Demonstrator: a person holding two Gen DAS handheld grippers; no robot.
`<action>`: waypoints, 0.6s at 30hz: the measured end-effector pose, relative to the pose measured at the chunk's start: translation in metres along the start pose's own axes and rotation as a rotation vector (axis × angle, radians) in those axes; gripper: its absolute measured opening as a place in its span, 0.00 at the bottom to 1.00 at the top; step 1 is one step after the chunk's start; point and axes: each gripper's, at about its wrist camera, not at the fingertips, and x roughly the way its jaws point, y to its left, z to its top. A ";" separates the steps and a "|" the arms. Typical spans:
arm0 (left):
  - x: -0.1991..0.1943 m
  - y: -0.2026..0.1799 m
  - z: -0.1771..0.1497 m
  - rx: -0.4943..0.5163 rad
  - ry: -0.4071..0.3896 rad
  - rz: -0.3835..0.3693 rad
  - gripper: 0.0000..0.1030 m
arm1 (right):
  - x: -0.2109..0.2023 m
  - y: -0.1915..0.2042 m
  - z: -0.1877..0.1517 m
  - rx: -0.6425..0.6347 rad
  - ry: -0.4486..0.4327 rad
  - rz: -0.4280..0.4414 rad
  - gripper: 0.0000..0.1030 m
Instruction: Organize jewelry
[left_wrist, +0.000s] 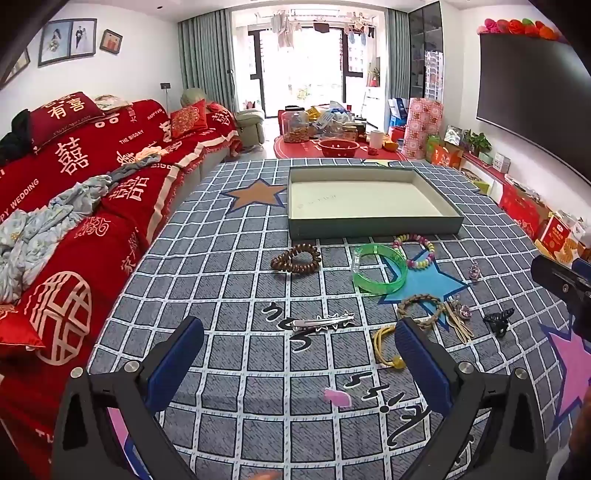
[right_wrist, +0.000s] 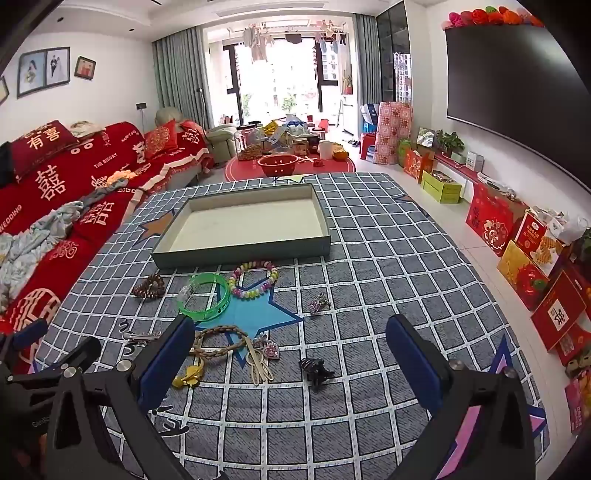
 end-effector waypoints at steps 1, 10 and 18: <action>0.000 0.001 -0.001 0.000 0.002 0.002 1.00 | 0.000 0.001 0.000 -0.003 0.002 -0.004 1.00; 0.005 -0.003 -0.003 0.019 0.029 0.010 1.00 | 0.000 0.008 0.002 -0.015 0.005 -0.013 1.00; 0.007 -0.002 -0.004 0.008 0.034 0.017 1.00 | 0.000 0.002 0.001 -0.012 0.007 -0.009 1.00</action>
